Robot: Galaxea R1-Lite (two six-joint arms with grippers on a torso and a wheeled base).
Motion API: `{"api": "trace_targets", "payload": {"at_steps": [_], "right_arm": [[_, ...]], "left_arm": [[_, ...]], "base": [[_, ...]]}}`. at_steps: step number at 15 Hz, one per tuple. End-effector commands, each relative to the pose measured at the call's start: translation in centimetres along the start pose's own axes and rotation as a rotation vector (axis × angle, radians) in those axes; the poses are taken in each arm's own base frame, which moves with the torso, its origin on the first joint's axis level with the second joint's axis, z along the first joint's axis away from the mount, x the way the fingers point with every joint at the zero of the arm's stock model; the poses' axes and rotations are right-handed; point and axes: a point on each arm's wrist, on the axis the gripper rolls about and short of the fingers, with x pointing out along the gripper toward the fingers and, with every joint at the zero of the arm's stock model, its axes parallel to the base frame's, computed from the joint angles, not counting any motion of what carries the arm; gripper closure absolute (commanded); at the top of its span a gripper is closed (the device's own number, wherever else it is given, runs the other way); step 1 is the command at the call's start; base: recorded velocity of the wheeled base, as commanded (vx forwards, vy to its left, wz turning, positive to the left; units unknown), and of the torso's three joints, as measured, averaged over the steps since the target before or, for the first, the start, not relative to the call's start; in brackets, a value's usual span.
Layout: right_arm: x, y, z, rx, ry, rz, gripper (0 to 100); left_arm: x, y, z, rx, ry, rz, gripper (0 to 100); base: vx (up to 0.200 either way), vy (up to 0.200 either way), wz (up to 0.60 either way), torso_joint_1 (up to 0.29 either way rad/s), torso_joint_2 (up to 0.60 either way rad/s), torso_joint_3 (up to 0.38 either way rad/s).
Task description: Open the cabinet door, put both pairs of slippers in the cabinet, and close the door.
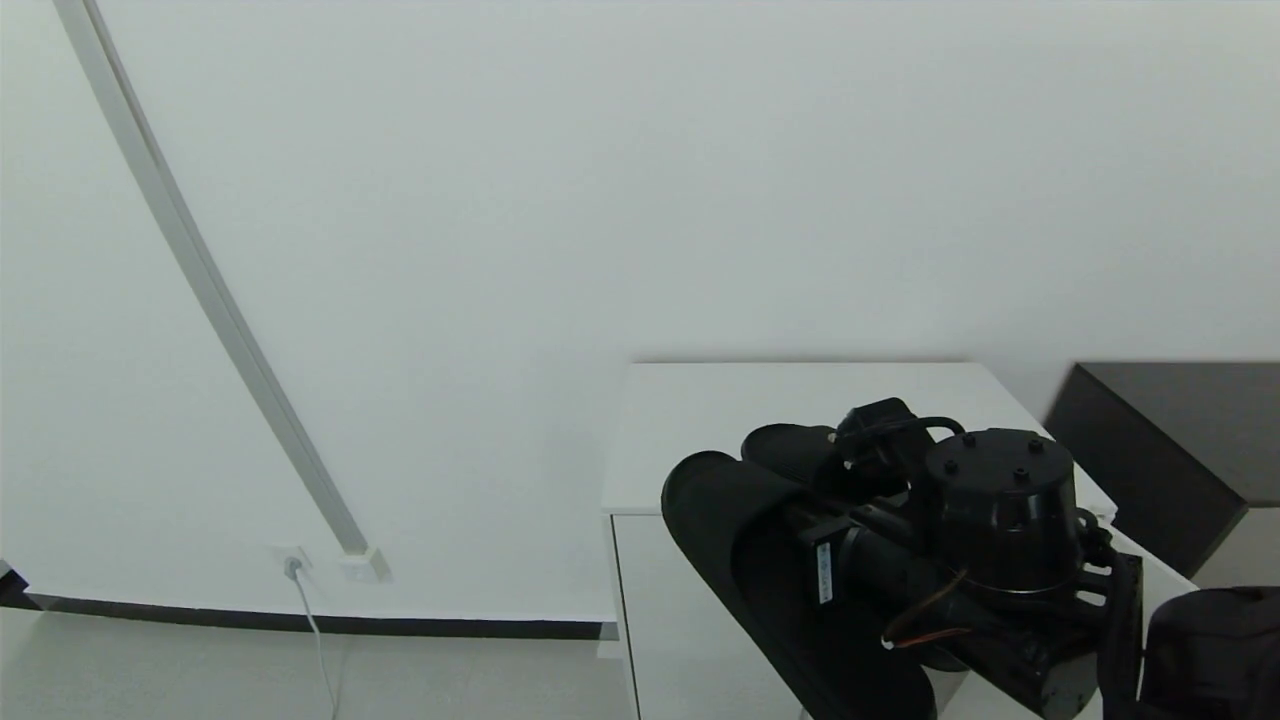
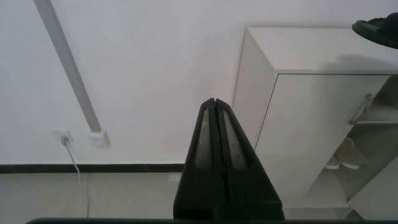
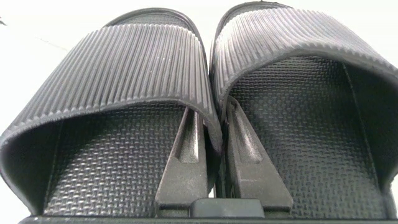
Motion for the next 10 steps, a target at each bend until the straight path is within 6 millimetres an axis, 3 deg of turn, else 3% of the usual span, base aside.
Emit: {"api": "trace_targets", "payload": {"at_steps": [1, 3, 10], "right_arm": [[-0.06, 0.0, -0.08, 0.0, 0.002, 0.001, 100], [-0.12, -0.04, -0.16, -0.001, 0.005, 0.0, 100], [-0.05, 0.03, -0.45, -0.007, 0.015, 0.0, 100]], "left_arm": [[0.01, 0.0, -0.01, 0.0, 0.002, 0.0, 100], [0.0, 0.0, 0.03, 0.0, 0.0, 0.0, 100], [0.0, 0.0, 0.03, 0.0, 0.0, 0.0, 100]], "base": [[-0.2, 0.0, 0.0, -0.007, -0.01, 0.002], [-0.2, 0.0, 0.0, 0.0, 0.0, 0.007], [0.0, 0.0, 0.0, 0.0, 0.0, 0.0]]}}
